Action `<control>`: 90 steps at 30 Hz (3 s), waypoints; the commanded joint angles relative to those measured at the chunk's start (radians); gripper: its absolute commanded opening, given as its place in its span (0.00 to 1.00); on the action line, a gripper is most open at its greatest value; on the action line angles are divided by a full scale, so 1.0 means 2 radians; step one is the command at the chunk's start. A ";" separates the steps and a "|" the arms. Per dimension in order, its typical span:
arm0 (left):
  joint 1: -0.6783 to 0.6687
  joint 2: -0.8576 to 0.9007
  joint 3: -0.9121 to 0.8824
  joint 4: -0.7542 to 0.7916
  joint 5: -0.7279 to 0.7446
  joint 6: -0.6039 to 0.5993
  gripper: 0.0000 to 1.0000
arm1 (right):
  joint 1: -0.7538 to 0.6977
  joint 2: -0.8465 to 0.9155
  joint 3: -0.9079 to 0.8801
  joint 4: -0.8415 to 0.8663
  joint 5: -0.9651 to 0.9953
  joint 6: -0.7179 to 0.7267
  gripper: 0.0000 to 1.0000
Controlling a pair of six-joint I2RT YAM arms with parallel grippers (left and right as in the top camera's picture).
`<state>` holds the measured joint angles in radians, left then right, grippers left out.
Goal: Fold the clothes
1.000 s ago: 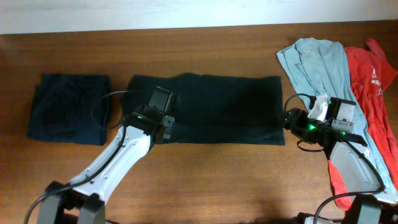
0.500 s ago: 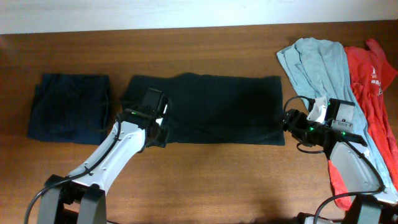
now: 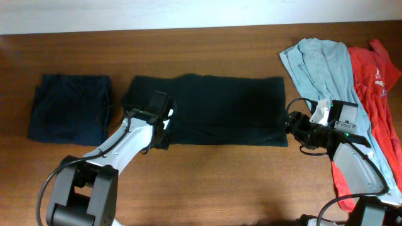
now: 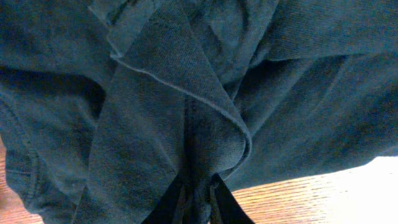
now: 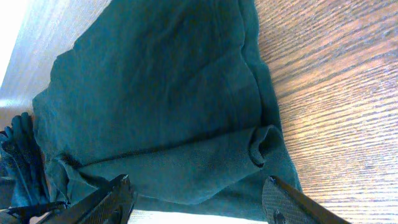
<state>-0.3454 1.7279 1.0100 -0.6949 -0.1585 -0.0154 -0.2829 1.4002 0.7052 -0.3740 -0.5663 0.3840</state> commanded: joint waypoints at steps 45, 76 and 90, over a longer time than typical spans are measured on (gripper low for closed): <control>0.054 -0.026 0.063 0.057 -0.082 0.020 0.01 | -0.002 0.003 0.008 -0.010 0.014 -0.006 0.72; 0.112 -0.005 0.036 -0.060 0.006 -0.034 0.72 | -0.002 0.003 0.008 -0.083 0.060 -0.019 0.73; 0.122 -0.005 -0.029 -0.007 -0.023 -0.043 0.00 | -0.002 0.003 0.008 -0.133 0.120 -0.020 0.73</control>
<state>-0.1051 1.7111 0.9619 -0.7101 -0.1574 -0.1017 -0.2829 1.4044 0.7063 -0.6395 -0.3691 0.3576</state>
